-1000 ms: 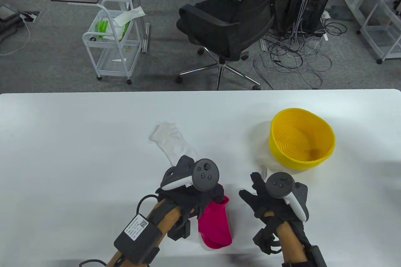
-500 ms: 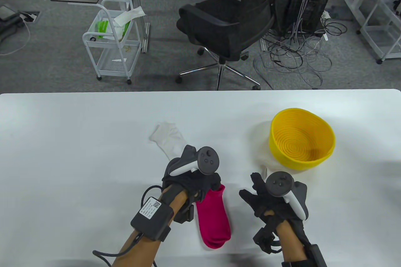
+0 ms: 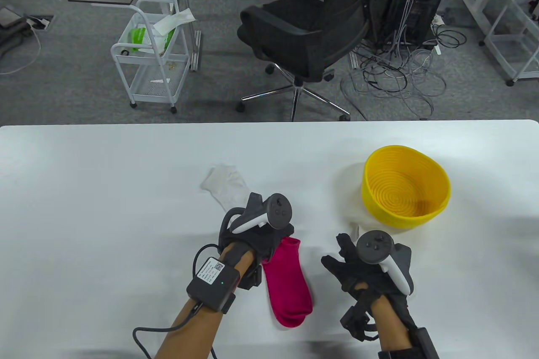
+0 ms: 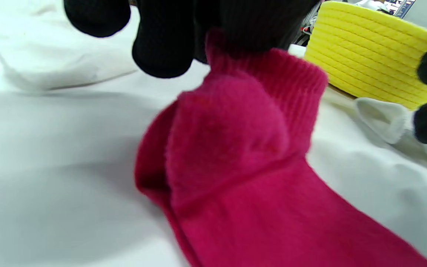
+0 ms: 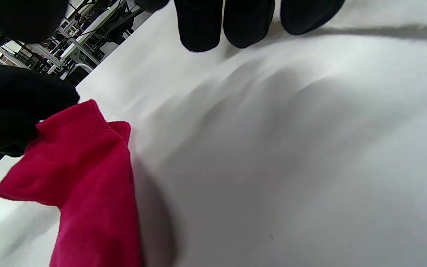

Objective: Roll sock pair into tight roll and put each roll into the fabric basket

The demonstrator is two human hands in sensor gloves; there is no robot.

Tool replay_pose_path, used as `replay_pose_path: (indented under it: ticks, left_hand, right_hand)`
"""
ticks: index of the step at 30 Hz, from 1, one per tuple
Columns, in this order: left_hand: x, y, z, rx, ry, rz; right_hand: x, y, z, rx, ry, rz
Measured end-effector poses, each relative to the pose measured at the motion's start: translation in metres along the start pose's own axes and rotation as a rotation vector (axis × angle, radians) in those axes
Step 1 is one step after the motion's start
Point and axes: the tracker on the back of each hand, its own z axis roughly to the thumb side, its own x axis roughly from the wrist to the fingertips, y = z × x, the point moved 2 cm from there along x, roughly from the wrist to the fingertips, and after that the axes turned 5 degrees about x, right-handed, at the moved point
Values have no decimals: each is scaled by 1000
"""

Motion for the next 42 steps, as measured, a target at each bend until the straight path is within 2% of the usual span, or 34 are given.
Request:
replay_pose_path:
  ticks: [4, 9, 14, 21, 27, 31, 33, 42]
  left_hand:
    - [-3, 3, -9, -18, 35, 38]
    - [-20, 10, -18, -78, 12, 81]
    - [-54, 16, -20, -81, -28, 121]
    - [-109, 21, -18, -181, -105, 217]
    - [-144, 10, -7, -214, -154, 221]
    - [-150, -3, 6, -212, -194, 173]
    - [-149, -11, 12, -202, -219, 140]
    - [-129, -62, 32, -96, -242, -13]
  right_hand:
    - [0, 0, 0, -1, 0, 1]
    - [-2, 1, 3, -5, -17, 4]
    - [-7, 3, 11, -22, -53, 5]
    - [-23, 8, 31, -64, -158, -4]
    - [-46, 10, 57, -129, -286, -1]
    - [-56, 18, 69, -198, -297, 29]
    - [-60, 26, 71, -291, -297, 57]
    - [-60, 70, 63, -533, -316, 57]
